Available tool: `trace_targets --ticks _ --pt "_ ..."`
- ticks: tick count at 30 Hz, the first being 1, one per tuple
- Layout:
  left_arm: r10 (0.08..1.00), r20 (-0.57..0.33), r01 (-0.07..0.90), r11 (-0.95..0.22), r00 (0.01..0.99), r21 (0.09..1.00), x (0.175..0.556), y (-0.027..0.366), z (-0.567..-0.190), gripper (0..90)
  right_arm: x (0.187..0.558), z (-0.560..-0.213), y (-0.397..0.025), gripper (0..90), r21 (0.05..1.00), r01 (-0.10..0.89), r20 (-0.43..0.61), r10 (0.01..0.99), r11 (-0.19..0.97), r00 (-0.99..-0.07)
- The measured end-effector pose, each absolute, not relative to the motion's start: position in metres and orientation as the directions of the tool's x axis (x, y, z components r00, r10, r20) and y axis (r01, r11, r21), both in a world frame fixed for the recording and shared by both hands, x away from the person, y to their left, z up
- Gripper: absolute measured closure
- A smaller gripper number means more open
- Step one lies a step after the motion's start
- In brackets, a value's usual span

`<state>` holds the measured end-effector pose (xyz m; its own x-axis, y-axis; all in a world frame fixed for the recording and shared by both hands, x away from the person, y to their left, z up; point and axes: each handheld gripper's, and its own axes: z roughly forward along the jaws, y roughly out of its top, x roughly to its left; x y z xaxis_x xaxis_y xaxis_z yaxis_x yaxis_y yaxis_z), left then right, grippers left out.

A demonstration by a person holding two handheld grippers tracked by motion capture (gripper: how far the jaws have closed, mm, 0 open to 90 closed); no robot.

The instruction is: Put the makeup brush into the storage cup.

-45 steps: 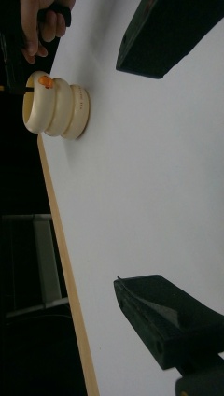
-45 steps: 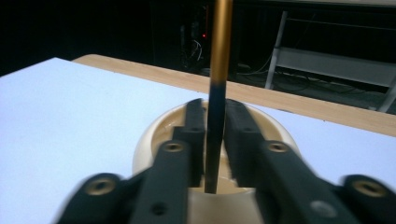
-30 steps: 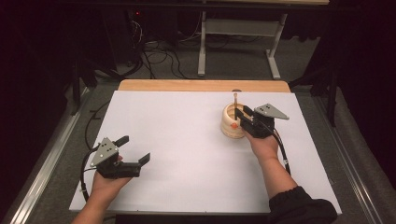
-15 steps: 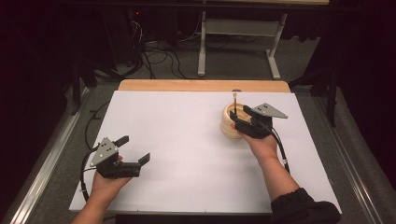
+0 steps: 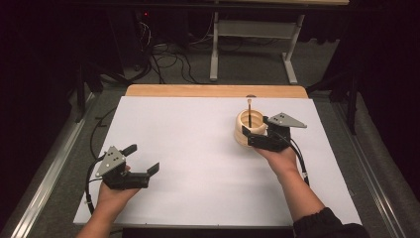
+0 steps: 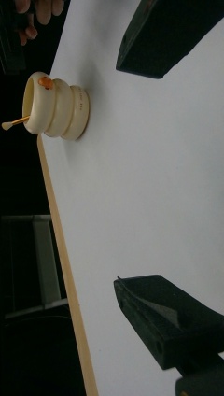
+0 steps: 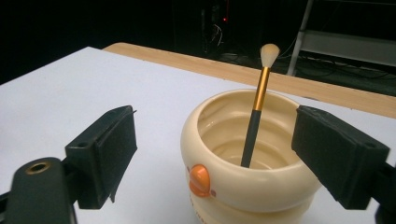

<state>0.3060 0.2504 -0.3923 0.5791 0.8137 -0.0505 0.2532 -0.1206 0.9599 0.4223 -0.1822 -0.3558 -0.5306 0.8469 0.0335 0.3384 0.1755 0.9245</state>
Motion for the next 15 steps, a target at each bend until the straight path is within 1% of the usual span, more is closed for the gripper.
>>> trace_targets --ticks 7,15 --pt "0.812 -0.048 0.258 -0.129 0.582 0.958 0.306 0.250 -0.393 0.3 0.416 -0.360 -0.183 0.9 0.917 0.350 0.021 0.852 0.192 -0.522" --pt "0.811 -0.057 0.266 -0.125 0.582 0.956 0.307 0.250 -0.395 0.3 0.405 -0.367 -0.189 0.9 0.923 0.343 0.032 0.851 0.176 -0.524"
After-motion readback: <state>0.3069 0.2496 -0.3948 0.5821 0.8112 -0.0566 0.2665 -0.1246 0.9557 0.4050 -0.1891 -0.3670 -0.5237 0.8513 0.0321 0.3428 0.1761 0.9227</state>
